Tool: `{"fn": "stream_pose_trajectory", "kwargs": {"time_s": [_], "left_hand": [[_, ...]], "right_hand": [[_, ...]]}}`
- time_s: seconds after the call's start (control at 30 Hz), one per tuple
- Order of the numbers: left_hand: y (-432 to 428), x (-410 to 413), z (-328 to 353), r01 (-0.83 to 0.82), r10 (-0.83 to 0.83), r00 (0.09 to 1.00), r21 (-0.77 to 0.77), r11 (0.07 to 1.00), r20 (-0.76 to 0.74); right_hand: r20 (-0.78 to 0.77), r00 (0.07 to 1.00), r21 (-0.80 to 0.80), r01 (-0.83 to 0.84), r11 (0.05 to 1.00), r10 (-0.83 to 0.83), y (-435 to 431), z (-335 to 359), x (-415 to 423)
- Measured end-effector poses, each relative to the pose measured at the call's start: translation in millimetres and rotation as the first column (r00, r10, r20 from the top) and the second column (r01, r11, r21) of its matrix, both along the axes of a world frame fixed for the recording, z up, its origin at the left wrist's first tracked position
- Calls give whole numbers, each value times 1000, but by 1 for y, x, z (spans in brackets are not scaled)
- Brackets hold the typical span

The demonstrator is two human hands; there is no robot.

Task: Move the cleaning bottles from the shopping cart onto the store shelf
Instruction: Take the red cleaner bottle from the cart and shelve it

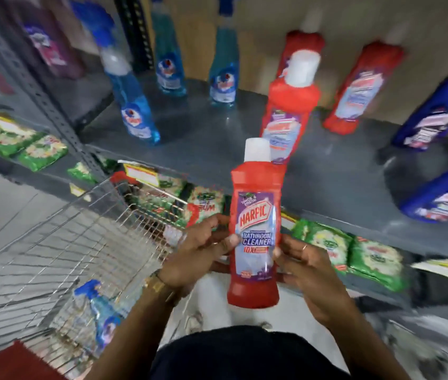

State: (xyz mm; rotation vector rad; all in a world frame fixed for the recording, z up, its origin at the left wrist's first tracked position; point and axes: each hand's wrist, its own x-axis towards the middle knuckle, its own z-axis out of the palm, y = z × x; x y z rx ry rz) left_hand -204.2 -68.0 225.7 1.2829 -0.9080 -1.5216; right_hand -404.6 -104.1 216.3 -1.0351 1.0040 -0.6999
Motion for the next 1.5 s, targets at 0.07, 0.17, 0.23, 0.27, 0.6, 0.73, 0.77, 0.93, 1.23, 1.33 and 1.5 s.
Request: {"fn": "stream_pose_trajectory", "kwargs": {"time_s": [0.07, 0.17, 0.23, 0.27, 0.6, 0.73, 0.77, 0.93, 1.23, 1.33, 1.5], "left_hand": [[-13, -21, 3, 43, -43, 999, -25, 999, 0], [-37, -49, 9, 85, -81, 995, -62, 994, 62], [-58, -70, 14, 123, -110, 988, -121, 985, 104], [-68, -77, 16, 136, -119, 986, -154, 979, 115], [-172, -149, 3, 189, -68, 960, -450, 873, 272], [-193, -164, -6, 161, -33, 963, -471, 867, 269], [-197, -167, -7, 149, -20, 964, -474, 868, 266], [-211, -171, -5, 113, 17, 967, -483, 869, 256], [-187, -160, -13, 93, 33, 965, -454, 886, 260], [-147, -131, -26, -29, 137, 967, -441, 897, 213], [-66, -38, -50, -220, 391, 879, -496, 840, 273]], "right_hand": [[-6, 998, -37, 57, 998, -57, -3, 1, -22], [27, 994, -97, 108, 989, -106, -16, 3, -49], [59, 989, -148, 144, 978, -137, -29, 4, -68], [62, 987, -170, 154, 973, -145, -38, 5, -72], [91, 942, -417, 329, 847, -322, -129, 4, -119], [69, 929, -444, 356, 822, -365, -150, 1, -126], [61, 929, -451, 352, 820, -365, -154, 1, -127], [28, 929, -470, 339, 815, -369, -173, 0, -126], [-52, 714, -626, 522, 580, -698, -136, -19, -102], [5, 683, -747, 488, 452, -730, -96, -29, -63], [-179, 899, -794, 108, 599, -399, -42, -46, 36]]}}
